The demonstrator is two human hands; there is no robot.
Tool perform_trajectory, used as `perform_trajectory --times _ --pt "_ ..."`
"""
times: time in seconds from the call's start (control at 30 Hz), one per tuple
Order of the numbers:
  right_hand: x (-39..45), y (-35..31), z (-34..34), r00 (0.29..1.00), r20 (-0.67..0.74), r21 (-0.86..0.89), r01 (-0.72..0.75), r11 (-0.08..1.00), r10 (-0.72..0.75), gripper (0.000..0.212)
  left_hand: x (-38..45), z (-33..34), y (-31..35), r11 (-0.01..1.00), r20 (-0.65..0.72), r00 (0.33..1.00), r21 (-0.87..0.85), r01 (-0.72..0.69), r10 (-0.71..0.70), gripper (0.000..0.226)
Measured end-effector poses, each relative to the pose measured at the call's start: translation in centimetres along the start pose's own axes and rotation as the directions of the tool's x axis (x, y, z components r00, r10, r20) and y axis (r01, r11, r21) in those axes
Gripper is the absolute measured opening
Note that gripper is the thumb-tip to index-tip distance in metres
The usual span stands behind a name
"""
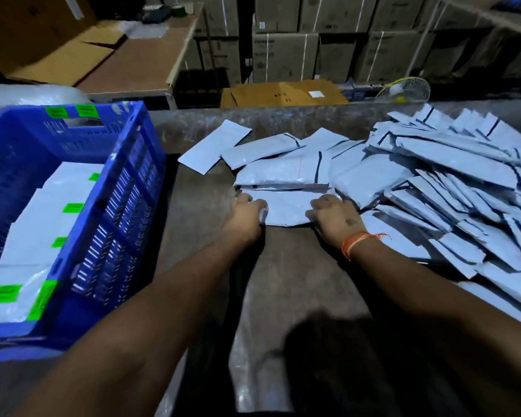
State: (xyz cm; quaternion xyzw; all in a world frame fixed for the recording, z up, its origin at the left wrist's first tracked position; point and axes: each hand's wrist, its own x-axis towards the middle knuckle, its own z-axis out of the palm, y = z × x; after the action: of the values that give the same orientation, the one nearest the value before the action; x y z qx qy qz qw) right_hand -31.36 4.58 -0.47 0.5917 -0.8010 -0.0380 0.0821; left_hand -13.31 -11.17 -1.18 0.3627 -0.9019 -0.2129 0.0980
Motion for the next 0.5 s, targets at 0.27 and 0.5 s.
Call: perform_trajectory --times 0.27,0.5 --pt "-5.3 -1.4 -4.2 1.000 -0.014 0.656 0.011 0.754 -0.002 0.022 -5.0 -3.0 -1.6 0.999 -0.145 0.989 0.029 -0.015 0.019 0.019" --pt "-8.0 -2.8 -4.6 0.914 0.066 0.899 -0.228 0.373 0.400 0.042 -8.5 -8.6 -2.3 0.783 0.360 0.931 -0.561 0.269 -0.062 0.018"
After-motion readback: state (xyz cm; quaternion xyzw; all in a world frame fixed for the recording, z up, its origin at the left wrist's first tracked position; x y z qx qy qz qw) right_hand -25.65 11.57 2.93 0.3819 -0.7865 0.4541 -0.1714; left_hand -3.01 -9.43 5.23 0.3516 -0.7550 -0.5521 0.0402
